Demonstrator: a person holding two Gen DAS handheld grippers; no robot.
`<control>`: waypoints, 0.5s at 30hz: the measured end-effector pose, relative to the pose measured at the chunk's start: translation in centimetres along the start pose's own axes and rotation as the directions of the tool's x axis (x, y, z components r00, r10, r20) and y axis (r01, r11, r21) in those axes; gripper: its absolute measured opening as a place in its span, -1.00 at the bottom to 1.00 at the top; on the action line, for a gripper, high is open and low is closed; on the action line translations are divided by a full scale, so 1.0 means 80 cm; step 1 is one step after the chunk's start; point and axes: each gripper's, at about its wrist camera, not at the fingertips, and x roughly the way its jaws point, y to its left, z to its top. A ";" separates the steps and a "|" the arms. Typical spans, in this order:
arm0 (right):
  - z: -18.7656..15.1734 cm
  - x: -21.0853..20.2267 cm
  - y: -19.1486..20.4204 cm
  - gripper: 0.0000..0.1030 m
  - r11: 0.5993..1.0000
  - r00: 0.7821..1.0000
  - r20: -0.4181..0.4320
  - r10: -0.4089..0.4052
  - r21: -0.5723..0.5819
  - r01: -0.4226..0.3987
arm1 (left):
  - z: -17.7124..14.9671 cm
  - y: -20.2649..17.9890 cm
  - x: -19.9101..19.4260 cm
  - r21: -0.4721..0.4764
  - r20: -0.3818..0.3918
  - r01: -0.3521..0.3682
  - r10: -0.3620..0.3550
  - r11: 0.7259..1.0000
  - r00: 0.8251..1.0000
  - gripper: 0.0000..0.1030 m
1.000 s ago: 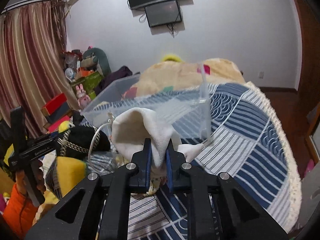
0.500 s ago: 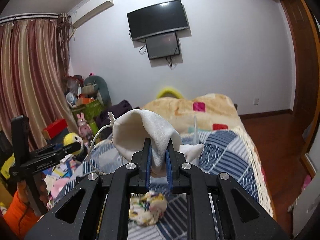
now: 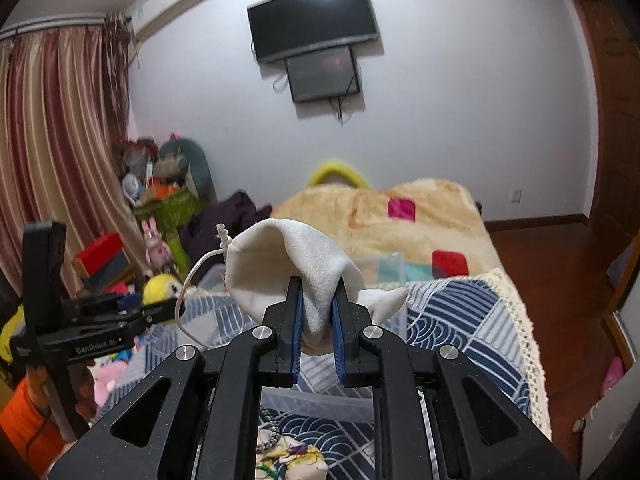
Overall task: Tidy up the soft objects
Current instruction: 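Carry the white cloth and yellow ball into the clear box and open both tools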
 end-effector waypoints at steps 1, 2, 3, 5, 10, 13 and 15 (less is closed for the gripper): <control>-0.001 0.008 0.000 -0.77 1.000 1.000 -0.019 -0.003 -0.005 0.003 | 0.002 -0.001 0.010 0.006 -0.027 -0.001 0.001 1.000 1.000 -0.18; -0.003 0.019 0.000 -0.77 1.000 0.999 -0.047 -0.003 -0.012 0.002 | 0.003 -0.002 0.018 0.014 -0.044 -0.005 0.006 1.000 0.999 -0.18; -0.005 0.027 0.000 -0.77 1.000 0.998 -0.067 -0.004 -0.016 0.003 | 0.005 -0.003 0.026 0.022 -0.062 -0.006 0.007 1.000 0.998 -0.18; -0.009 0.040 -0.001 -0.77 1.000 0.994 -0.108 -0.006 -0.027 0.003 | 0.006 -0.008 0.038 0.043 -0.089 -0.015 0.019 0.999 0.996 -0.18; -0.019 0.063 0.005 -0.77 0.998 0.981 -0.191 -0.018 -0.061 0.006 | 0.003 -0.016 0.055 0.092 -0.118 -0.039 0.050 0.995 0.992 -0.18; -0.021 0.071 0.002 -0.77 0.998 0.973 -0.228 -0.016 -0.064 0.002 | 0.002 -0.018 0.064 0.111 -0.137 -0.053 0.068 0.992 0.988 -0.13; -0.023 0.077 0.001 -0.75 0.997 0.967 -0.254 -0.015 -0.073 -0.004 | 0.001 -0.016 0.066 0.107 -0.144 -0.051 0.066 0.993 0.987 0.07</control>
